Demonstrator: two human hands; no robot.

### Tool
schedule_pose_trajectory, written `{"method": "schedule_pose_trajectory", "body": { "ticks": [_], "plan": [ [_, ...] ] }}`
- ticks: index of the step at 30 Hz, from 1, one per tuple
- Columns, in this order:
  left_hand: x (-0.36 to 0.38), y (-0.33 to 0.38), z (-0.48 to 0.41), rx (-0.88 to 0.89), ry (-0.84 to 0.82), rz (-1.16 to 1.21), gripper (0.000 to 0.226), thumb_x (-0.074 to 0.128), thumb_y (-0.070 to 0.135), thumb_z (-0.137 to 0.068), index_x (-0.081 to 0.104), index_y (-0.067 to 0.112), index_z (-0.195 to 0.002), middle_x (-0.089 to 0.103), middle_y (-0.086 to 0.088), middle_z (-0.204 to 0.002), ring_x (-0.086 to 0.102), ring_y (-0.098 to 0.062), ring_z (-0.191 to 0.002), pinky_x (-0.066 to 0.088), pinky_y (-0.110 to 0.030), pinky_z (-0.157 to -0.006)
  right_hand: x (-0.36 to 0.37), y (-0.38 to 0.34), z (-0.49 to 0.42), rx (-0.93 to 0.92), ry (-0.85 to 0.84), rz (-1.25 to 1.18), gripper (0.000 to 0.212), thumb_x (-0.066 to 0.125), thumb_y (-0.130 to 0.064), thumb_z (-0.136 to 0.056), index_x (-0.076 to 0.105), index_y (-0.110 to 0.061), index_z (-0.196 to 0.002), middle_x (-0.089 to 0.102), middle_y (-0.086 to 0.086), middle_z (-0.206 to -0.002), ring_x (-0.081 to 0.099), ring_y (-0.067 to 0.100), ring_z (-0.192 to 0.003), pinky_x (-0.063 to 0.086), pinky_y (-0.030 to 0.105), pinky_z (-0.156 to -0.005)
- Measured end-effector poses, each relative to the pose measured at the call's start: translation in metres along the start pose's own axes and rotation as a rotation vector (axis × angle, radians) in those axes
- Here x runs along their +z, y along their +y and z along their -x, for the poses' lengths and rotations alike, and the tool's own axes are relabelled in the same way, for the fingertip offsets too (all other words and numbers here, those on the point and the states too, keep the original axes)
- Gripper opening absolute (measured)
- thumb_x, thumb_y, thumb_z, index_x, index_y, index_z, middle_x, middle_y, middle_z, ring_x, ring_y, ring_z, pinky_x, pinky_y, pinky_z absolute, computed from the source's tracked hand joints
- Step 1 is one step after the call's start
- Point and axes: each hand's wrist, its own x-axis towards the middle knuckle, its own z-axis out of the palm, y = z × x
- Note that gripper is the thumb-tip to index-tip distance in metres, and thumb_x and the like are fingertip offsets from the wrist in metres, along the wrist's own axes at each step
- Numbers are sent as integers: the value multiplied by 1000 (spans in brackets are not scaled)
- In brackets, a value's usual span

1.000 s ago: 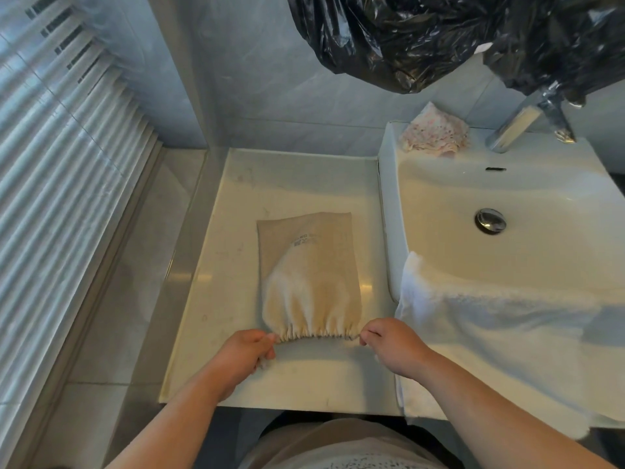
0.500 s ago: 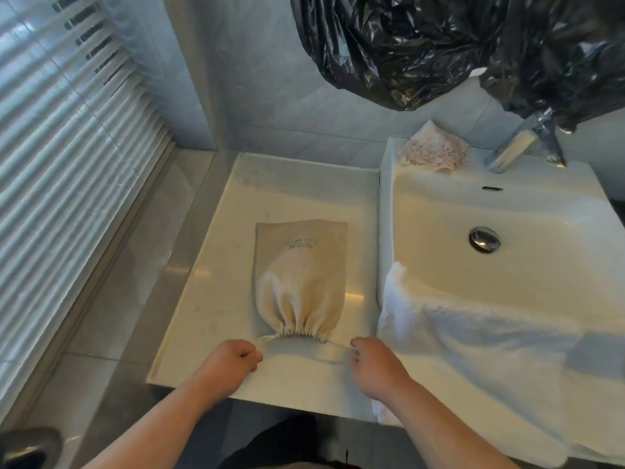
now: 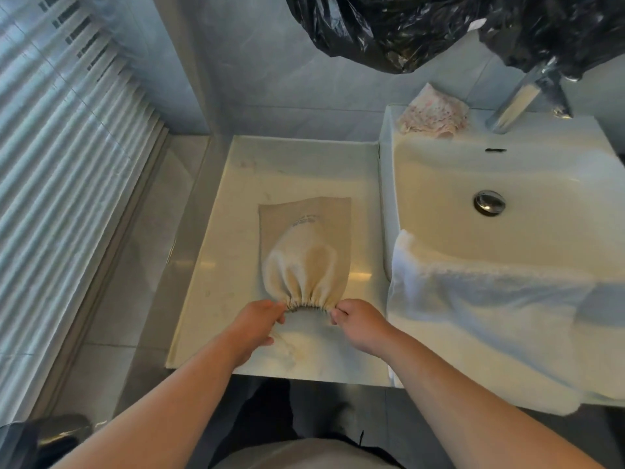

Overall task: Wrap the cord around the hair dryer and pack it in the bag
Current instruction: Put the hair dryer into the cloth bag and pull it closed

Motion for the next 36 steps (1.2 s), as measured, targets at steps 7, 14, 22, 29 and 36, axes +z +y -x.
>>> {"method": "schedule_pose_trajectory", "body": {
  "ticks": [7, 14, 22, 29, 36],
  "plan": [
    [-34, -5, -21, 159, -49, -238, 31, 58, 33, -97, 67, 6, -83, 61, -4, -78, 53, -17, -74, 43, -31, -70, -3, 4, 1, 0, 30, 89, 30, 43, -23, -97, 65, -8, -83, 65, 11, -86, 58, 26, -79, 39, 31, -66],
    [-44, 7, -29, 217, -105, -420, 30, 58, 27, -96, 62, 8, -72, 52, -3, -65, 46, -14, -60, 36, -28, -56, -12, 13, -4, 36, 126, 128, 35, 46, -29, -97, 52, -31, -62, 57, -7, -70, 57, 16, -72, 47, 36, -68],
    [-37, 68, -81, 567, 28, -651, 50, 61, 29, -94, 51, 15, -140, 50, -6, -146, 47, -31, -133, 34, -35, -111, 15, 4, 24, 257, 715, -361, 24, 55, -25, -91, 60, -7, -77, 59, 2, -77, 57, 21, -73, 41, 34, -62],
    [-9, 57, -69, 540, -165, -751, 28, 69, 43, -84, 63, 20, -98, 61, -3, -95, 60, -19, -84, 45, -30, -72, 38, 2, 29, 426, 372, -767, 36, 47, -40, -96, 62, -8, -90, 62, 10, -84, 56, 21, -66, 46, 34, -61],
    [-45, 53, -103, 479, 246, -686, 54, 75, 41, -81, 64, 7, -121, 65, -18, -118, 60, -35, -112, 44, -41, -98, 13, 11, 4, 476, 362, -1113, 36, 57, -49, -90, 65, -21, -112, 75, 6, -103, 70, 25, -95, 57, 42, -87]
  ]
}}
